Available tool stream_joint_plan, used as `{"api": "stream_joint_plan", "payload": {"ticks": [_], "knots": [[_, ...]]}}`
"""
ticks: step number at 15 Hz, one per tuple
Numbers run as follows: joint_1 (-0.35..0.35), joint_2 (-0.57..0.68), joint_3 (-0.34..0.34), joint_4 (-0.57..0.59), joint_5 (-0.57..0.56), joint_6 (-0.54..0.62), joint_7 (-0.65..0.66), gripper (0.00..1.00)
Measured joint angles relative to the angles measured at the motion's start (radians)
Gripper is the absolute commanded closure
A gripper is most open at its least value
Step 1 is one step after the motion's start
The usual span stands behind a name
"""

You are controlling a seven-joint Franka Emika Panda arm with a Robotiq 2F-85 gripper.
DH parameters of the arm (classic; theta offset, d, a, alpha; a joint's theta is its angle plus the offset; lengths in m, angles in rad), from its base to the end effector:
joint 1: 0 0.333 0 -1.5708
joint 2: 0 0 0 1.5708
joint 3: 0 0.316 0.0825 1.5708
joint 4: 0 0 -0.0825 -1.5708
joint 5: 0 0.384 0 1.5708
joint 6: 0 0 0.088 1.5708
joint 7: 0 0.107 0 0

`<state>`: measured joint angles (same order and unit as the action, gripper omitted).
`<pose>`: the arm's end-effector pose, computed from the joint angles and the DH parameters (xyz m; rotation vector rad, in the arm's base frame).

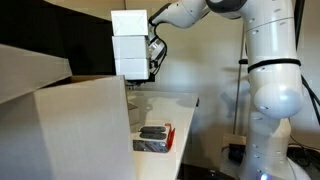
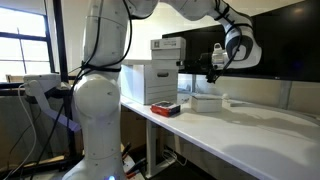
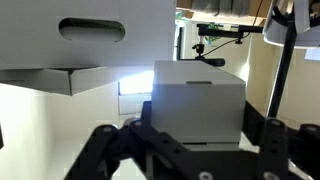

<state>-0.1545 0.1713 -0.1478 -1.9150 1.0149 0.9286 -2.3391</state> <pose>0.4934 -0.0267 0.4440 -0.8531 -1.4998 -0.7992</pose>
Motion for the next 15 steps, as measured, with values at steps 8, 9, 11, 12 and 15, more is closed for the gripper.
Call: {"api": "stream_joint_plan", "payload": {"ticks": [8, 9, 11, 12, 15], "knots": [[0.004, -0.04, 0.021, 0.009, 0.001, -0.017, 0.0, 0.42], [0.004, -0.043, 0.024, 0.013, 0.002, -0.023, 0.0, 0.42], [0.007, -0.048, 0.03, 0.018, 0.002, -0.035, 0.0, 0.42], [0.012, -0.051, 0.032, 0.019, 0.002, -0.039, 0.0, 0.42], [0.031, -0.061, 0.042, 0.019, 0.002, -0.047, 0.0, 0.42]]}}
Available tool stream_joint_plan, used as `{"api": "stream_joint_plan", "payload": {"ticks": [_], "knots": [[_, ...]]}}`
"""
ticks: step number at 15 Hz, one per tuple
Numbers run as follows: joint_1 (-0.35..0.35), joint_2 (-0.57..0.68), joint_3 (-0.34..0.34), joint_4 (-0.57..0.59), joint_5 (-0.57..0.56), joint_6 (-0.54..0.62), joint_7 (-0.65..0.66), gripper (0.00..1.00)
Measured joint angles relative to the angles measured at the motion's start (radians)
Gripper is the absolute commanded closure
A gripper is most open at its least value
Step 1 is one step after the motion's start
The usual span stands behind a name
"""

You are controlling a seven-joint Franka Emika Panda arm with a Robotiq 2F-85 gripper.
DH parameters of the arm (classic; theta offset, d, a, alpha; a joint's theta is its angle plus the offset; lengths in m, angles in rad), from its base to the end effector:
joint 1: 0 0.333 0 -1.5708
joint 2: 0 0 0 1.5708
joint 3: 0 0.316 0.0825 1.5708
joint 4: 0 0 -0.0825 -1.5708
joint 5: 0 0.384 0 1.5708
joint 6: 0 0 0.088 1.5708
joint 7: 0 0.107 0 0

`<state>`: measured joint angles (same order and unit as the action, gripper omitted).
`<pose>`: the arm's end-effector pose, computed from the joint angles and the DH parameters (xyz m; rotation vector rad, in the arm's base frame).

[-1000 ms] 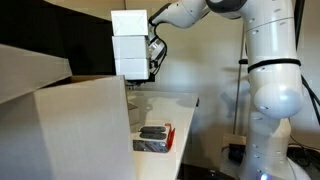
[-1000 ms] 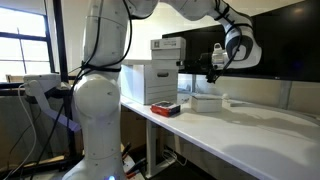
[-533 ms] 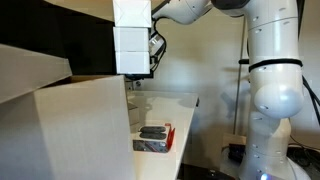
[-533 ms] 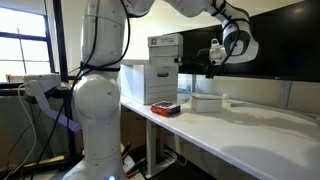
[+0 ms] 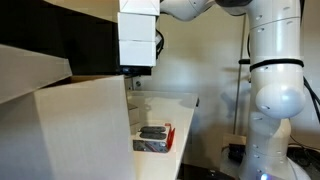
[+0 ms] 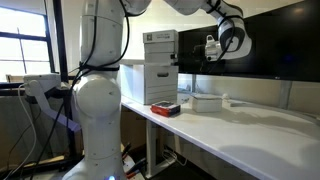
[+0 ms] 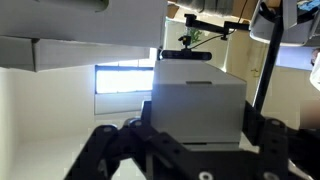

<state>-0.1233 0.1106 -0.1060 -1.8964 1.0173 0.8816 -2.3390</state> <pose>0.4837 0.0102 0.4834 -0.7344 -1.5745 -0.7642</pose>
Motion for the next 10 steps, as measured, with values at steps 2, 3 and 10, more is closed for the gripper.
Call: {"api": "stream_joint_plan", "payload": {"ticks": [2, 3, 10], "knots": [[0.014, -0.007, 0.01, 0.0, 0.0, 0.0, 0.0, 0.42], [0.021, -0.009, 0.015, 0.0, 0.001, 0.0, 0.0, 0.42], [0.052, -0.016, 0.04, 0.002, 0.032, -0.001, 0.014, 0.42]]}}
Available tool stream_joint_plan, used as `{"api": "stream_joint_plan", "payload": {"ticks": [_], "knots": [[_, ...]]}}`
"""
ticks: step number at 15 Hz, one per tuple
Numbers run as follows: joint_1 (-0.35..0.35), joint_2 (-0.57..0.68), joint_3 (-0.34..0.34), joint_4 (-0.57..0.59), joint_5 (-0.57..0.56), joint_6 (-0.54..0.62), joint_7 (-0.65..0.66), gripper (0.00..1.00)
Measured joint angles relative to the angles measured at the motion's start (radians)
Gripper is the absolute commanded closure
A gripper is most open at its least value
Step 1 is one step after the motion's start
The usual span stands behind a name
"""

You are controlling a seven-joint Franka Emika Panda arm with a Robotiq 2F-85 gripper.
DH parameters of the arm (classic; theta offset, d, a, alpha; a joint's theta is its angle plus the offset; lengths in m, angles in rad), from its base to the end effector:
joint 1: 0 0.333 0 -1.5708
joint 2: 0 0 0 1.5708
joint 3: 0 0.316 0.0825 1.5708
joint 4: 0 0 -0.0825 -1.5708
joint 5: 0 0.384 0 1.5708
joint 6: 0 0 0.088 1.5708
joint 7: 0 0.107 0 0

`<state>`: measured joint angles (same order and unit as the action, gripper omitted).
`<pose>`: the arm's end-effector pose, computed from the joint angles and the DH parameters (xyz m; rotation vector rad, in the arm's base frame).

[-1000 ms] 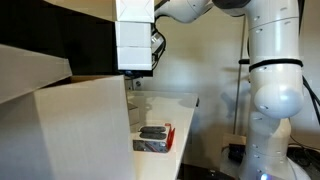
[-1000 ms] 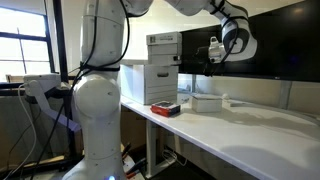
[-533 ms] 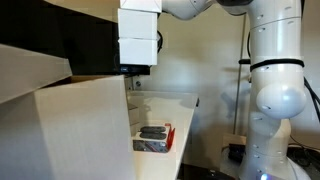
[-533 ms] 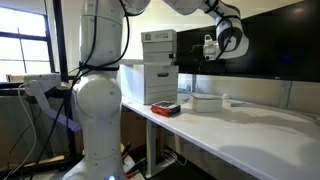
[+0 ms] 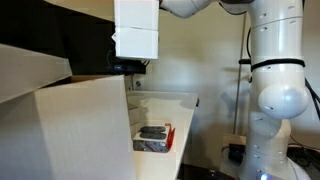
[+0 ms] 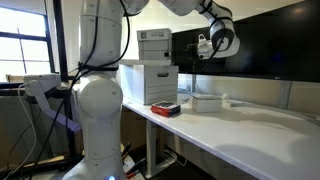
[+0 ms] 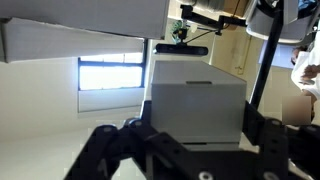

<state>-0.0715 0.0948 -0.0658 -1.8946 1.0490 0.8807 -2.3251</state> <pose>0.4802 0.0561 0.4954 -0.6494 -1.5935 -0.7291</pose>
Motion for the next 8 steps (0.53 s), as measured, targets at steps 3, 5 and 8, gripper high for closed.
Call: {"api": "stream_joint_plan", "payload": {"ticks": [3, 5, 8], "knots": [[0.009, 0.0, 0.004, 0.007, 0.021, 0.0, 0.026, 0.42], [0.015, 0.0, 0.01, 0.016, 0.027, 0.0, 0.037, 0.42], [0.026, 0.0, 0.018, 0.035, 0.037, 0.0, 0.053, 0.17]]}}
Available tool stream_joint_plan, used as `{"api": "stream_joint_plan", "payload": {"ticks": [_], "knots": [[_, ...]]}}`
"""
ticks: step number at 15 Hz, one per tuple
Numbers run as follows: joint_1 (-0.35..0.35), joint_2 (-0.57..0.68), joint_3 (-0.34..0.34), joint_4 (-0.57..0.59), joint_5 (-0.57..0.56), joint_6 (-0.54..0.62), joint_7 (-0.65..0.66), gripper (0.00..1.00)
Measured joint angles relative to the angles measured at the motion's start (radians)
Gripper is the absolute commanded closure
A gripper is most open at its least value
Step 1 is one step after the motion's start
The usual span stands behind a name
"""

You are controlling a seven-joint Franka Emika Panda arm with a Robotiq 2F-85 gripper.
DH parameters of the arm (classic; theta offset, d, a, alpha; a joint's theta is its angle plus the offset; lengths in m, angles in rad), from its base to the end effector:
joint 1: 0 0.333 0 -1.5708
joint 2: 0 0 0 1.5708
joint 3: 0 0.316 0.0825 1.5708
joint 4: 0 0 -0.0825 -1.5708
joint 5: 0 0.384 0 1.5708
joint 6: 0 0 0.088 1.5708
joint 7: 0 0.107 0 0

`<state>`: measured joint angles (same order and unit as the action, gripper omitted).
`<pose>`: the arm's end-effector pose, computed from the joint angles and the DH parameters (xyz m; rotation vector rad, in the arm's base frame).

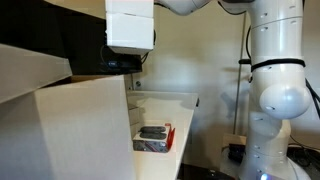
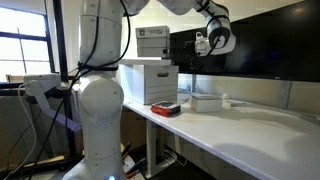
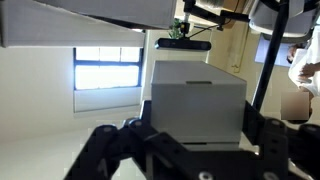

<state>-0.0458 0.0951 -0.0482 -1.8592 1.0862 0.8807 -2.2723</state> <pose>0.4842 0.0784 0.5123 -0.6316 -1.5991 -0.7092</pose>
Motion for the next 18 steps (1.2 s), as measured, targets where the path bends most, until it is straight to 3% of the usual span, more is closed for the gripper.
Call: {"api": "stream_joint_plan", "payload": {"ticks": [4, 5, 18], "knots": [[0.002, 0.0, 0.005, 0.02, 0.005, 0.0, 0.007, 0.17], [0.002, 0.0, 0.005, 0.02, 0.005, 0.0, 0.007, 0.42], [0.015, 0.064, 0.018, 0.093, 0.003, 0.008, 0.007, 0.42]]}}
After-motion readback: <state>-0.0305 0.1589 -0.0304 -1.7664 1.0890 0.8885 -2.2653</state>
